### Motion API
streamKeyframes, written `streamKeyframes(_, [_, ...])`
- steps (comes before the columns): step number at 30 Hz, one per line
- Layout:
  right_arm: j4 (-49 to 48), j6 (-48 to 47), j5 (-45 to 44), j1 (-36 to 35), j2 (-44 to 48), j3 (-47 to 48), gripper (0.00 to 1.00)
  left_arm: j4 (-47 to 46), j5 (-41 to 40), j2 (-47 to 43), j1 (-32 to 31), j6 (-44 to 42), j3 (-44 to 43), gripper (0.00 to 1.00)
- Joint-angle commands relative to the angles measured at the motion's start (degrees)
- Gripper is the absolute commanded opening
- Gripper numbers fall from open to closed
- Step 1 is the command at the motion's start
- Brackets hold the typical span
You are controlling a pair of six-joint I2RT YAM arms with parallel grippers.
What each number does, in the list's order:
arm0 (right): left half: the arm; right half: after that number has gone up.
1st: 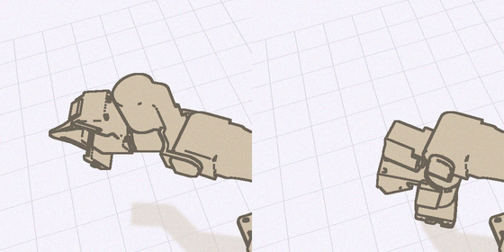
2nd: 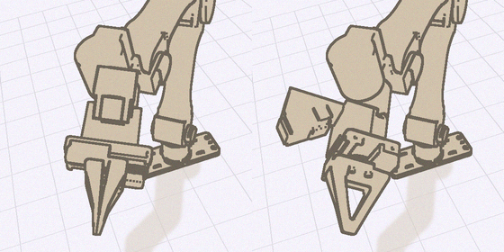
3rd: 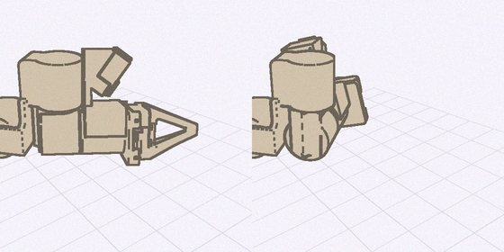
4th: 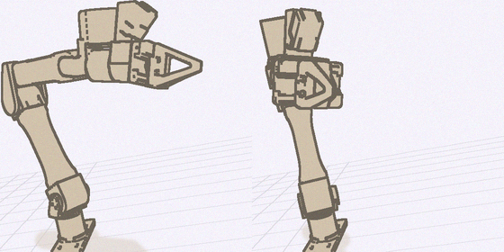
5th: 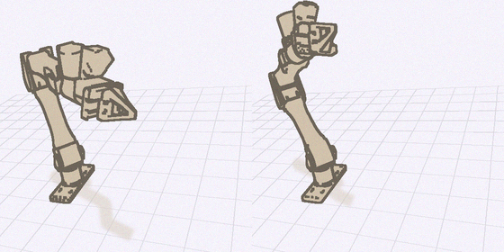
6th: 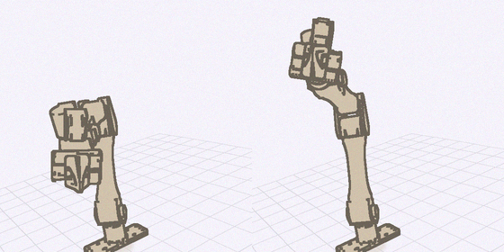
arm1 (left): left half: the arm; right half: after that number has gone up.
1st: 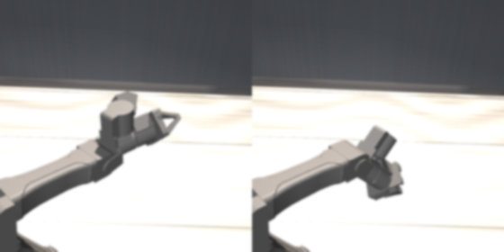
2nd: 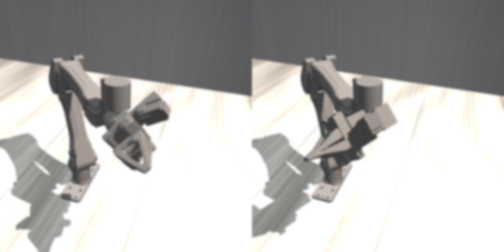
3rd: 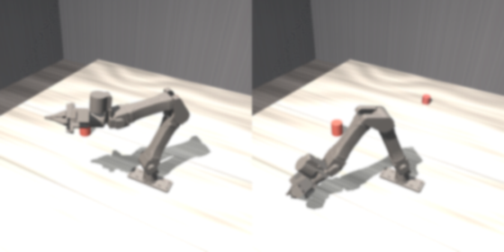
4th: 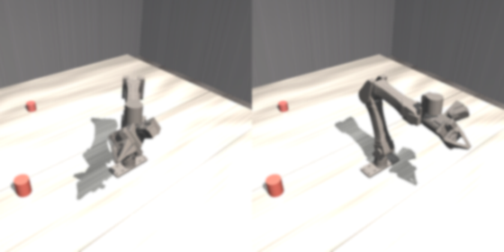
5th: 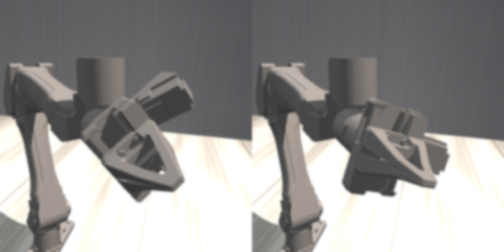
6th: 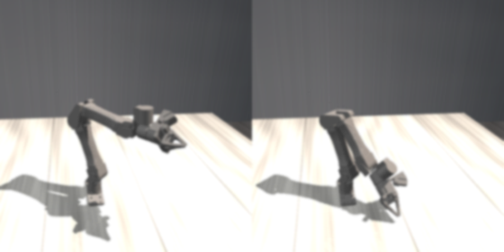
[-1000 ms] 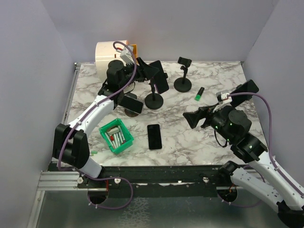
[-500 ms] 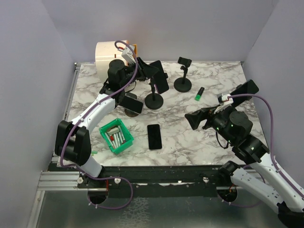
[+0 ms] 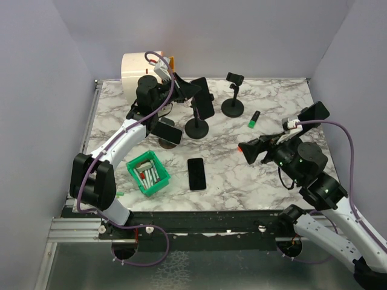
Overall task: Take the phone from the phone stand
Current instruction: Pick up the phone stand with the phone at the center of the board.
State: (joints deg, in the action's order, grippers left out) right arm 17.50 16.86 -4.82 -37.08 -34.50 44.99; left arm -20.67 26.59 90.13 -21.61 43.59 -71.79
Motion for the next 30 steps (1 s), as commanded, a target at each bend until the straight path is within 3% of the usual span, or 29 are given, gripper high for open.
streamKeyframes(1, [3.27,-1.24,-2.06,-0.27,1.08,2.11,1.0,-6.16,1.52,-1.73,0.07,2.3,-1.61,0.0])
streamKeyframes(8, [5.78,-2.41,-4.17,-0.27,1.85,2.89,1.0,-11.74,0.88,-3.05,-0.05,6.72,-1.62,0.0])
streamKeyframes(19, [9.05,-3.59,-5.79,-0.28,4.21,5.16,0.99,-12.38,1.32,-7.77,-2.08,8.56,-0.83,0.0])
streamKeyframes(30, [14.56,-8.61,-4.36,-0.28,3.87,12.21,1.0,-12.3,-0.33,-13.33,-10.42,6.11,4.15,0.0])
